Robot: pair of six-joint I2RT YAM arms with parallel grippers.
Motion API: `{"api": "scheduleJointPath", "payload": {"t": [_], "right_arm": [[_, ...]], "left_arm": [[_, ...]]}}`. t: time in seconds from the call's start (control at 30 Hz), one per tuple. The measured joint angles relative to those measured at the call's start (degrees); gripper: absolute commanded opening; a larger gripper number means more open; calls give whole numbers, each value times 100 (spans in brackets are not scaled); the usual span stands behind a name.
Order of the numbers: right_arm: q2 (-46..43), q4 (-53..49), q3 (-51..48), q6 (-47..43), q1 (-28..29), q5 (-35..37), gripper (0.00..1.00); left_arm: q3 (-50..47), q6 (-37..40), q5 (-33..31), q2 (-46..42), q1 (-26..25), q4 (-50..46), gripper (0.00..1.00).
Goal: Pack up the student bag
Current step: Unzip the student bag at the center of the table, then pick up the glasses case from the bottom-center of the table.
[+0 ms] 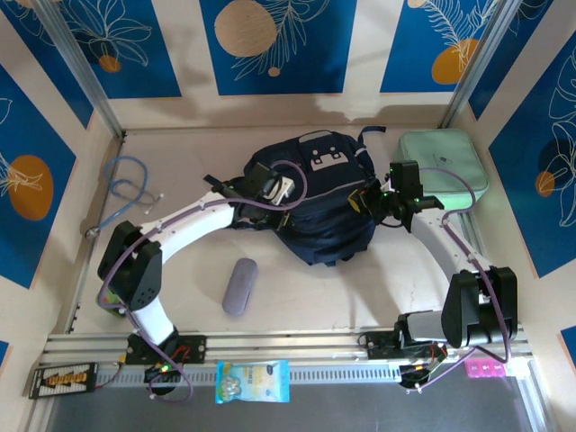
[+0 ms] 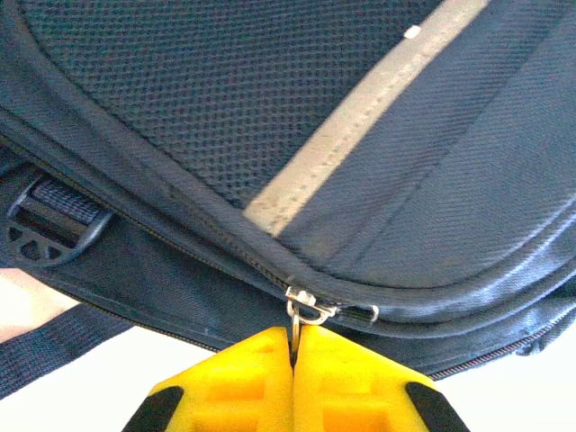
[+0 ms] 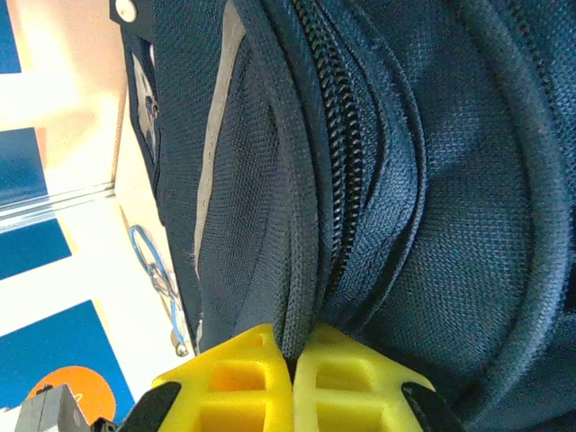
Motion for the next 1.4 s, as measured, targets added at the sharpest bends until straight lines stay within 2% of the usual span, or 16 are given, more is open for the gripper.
{"api": "scheduleJointPath", "payload": {"t": [0.4, 0.47, 0.57, 0.63, 0.7, 0.8, 0.9, 1.0, 1.13, 1.33, 1.4], "right_arm": [[361, 61, 258, -188, -17, -122, 5], [511, 79, 376, -256, -22, -142, 5], [636, 107, 450, -304, -22, -142, 6], [664, 127, 450, -321, -13, -144, 10], [664, 129, 450, -337, 15, -142, 26], [616, 138, 448, -444, 20, -83, 49], [334, 52, 431, -625, 26, 109, 64], [-87, -155, 444, -909, 33, 393, 73], [-374, -422, 461, -1320, 57, 673, 81], [-505, -688, 461, -1762, 59, 925, 96], [-542, -721, 461, -1816, 59, 970, 98]], "left_arm": [[595, 31, 592, 634, 640, -92, 2], [667, 46, 584, 713, 686, -79, 19], [664, 17, 315, 706, 750, -111, 38], [621, -63, 79, 651, 828, -125, 54], [439, -175, -157, 472, 920, -175, 70], [-72, -358, -402, -28, 986, -262, 83], [-640, -455, -546, -632, 988, -490, 91], [-1132, -577, -638, -1126, 905, -752, 99], [-1663, -752, -699, -1373, 557, -1012, 100], [-1937, -890, -911, -1207, 26, -1419, 99], [-1950, -949, -901, -1095, -33, -1399, 90]]}}
